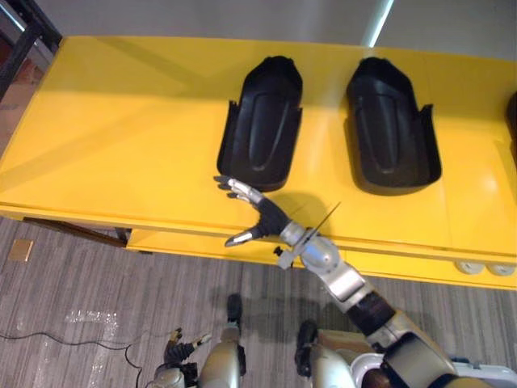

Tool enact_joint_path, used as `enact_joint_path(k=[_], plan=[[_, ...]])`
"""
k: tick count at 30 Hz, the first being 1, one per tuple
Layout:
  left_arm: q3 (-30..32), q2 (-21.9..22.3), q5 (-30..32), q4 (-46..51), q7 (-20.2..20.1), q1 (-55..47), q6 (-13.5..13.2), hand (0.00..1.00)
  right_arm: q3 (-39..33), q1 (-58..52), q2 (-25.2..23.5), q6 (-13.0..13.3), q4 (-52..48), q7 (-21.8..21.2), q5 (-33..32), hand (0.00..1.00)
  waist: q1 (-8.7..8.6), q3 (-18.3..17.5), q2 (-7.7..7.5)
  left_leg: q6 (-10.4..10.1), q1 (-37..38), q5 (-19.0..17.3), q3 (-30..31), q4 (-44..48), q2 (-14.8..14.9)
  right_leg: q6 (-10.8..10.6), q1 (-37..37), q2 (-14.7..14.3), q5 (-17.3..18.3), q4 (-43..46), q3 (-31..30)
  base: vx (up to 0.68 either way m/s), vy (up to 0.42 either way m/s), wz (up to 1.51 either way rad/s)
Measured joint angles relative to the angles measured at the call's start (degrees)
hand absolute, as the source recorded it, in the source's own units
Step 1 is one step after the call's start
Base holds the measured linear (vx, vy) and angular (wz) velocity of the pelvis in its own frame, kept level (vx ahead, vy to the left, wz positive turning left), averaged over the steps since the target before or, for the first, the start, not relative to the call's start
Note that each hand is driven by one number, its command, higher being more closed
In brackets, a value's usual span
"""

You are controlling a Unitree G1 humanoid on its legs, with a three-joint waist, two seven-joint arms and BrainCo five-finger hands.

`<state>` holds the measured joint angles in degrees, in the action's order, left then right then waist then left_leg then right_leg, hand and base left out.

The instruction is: Walk over and take plastic housings, then place them on the shelf

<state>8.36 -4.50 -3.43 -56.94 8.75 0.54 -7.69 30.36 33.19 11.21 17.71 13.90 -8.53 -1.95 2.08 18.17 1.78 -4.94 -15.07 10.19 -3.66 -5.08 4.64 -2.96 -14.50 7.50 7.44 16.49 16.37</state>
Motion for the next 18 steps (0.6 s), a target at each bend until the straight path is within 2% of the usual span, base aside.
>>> enact_joint_path(k=[10,13,18], plan=[[0.16,0.13,0.00,0.08,0.00,0.01,0.00,0.00,0.06,0.91,-0.53,-0.05,0.73,-0.34,-0.83,0.00,0.05,0.00,0.00,-0.07,-0.05,0.05,0.05,0.00,-0.10,-0.04,-0.44,0.26,0.57,0.92,0.04,0.00,0.000,0.00],[0.39,0.30,0.02,0.07,0.00,0.12,0.00,0.00,0.24,0.81,-0.43,-0.16,0.33,-1.57,-2.24,0.00,0.00,0.00,-0.01,-0.08,-0.05,0.01,-0.01,-0.01,-0.08,-0.05,-0.44,0.26,0.58,0.89,0.02,0.00,0.000,0.00],[0.74,0.30,0.04,-0.16,-0.01,0.06,0.20,0.00,1.34,-3.40,2.77,-0.35,-10.94,-4.40,-6.57,0.00,-0.40,-0.24,-0.47,0.09,1.19,-0.21,-0.55,-0.01,-0.05,-0.26,1.26,0.15,0.42,-0.43,-0.12,0.04,-0.008,-0.02]])
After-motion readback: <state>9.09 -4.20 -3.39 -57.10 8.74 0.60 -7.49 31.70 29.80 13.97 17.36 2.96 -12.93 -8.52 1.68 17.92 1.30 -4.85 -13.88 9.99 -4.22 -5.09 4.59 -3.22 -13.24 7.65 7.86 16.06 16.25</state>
